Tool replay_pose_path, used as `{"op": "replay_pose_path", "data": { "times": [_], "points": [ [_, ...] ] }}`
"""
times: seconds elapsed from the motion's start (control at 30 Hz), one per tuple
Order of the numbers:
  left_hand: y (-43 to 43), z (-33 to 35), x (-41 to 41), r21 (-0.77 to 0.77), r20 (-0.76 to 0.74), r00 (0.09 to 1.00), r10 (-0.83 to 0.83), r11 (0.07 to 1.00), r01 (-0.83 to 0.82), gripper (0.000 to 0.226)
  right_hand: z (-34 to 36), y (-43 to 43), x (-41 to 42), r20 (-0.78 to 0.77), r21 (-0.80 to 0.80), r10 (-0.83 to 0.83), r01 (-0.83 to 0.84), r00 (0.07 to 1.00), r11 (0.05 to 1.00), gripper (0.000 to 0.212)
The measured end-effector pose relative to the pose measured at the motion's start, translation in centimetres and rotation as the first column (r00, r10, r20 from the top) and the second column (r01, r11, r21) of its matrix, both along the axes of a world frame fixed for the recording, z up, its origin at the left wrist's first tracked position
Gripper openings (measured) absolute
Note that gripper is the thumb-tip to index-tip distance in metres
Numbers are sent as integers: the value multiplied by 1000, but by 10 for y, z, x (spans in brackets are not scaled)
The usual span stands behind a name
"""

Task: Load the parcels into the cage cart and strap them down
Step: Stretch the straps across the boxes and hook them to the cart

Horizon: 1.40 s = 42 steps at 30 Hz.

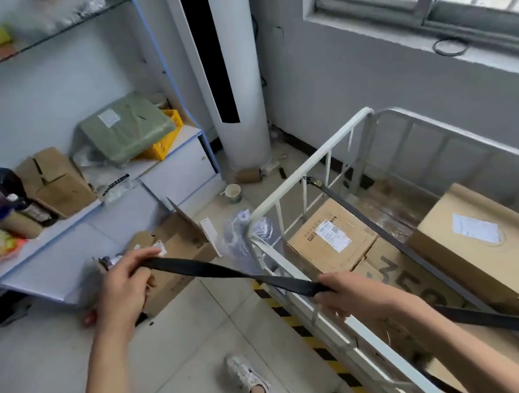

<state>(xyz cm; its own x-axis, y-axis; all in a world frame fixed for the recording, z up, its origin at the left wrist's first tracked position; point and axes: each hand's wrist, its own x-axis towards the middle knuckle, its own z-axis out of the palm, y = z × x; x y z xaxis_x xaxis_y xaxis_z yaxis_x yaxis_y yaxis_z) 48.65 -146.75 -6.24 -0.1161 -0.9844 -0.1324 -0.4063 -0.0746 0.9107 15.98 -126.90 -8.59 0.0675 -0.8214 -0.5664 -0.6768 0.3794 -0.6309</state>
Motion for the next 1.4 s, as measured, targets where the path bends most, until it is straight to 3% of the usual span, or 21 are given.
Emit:
{"op": "replay_pose_path", "data": {
  "times": [0.1, 0.2, 0.33, 0.47, 0.53, 0.63, 0.77, 0.9, 1.1, 1.3, 1.4],
  "points": [
    [-58, -8, -19, 57, 226, 931, -287, 958, 281, 56, -4, -63, 14, 15, -7, -14, 14, 1000, 1000, 19],
    [-117, -8, -32, 95, 246, 864, -439, 898, 430, 47, -9, -124, 28, -28, -6, -71, 71, 997, 997, 17],
    [-173, -13, -51, 285, 157, 623, -766, 639, 714, 41, -7, -193, 48, -63, -14, -179, 178, 982, 984, 14],
    [-221, -30, -76, 431, 148, 418, -896, 439, 788, 36, -4, -250, 54, -141, -59, -242, 236, 960, 970, 15],
    [-247, -39, -87, 463, 180, 344, -922, 388, 797, 35, -6, -273, 52, -195, -54, -257, 251, 947, 966, 16],
    [-294, -44, -115, 450, 309, 298, -903, 415, 791, 24, -7, -309, 42, -254, -45, -291, 289, 923, 956, 18],
    [-351, -45, -154, 309, 550, 314, -774, 538, 784, 20, -18, -362, 23, -217, -68, -340, 333, 915, 940, 16],
    [-400, -52, -186, 189, 607, 364, -707, 573, 797, 23, -24, -406, 1, -262, -136, -415, 392, 871, 910, 18],
    [-439, -71, -233, 65, 729, 309, -610, 512, 857, 34, -29, -421, -31, -297, -183, -566, 536, 769, 824, 13],
    [-494, -87, -284, 108, 563, 299, -770, 427, 898, 29, -35, -440, -46, -320, -203, -719, 697, 617, 688, 18],
    [-516, -92, -309, 149, 586, 163, -794, 303, 941, 19, -31, -463, -44, -360, -221, -787, 774, 501, 593, 22]
  ]
}}
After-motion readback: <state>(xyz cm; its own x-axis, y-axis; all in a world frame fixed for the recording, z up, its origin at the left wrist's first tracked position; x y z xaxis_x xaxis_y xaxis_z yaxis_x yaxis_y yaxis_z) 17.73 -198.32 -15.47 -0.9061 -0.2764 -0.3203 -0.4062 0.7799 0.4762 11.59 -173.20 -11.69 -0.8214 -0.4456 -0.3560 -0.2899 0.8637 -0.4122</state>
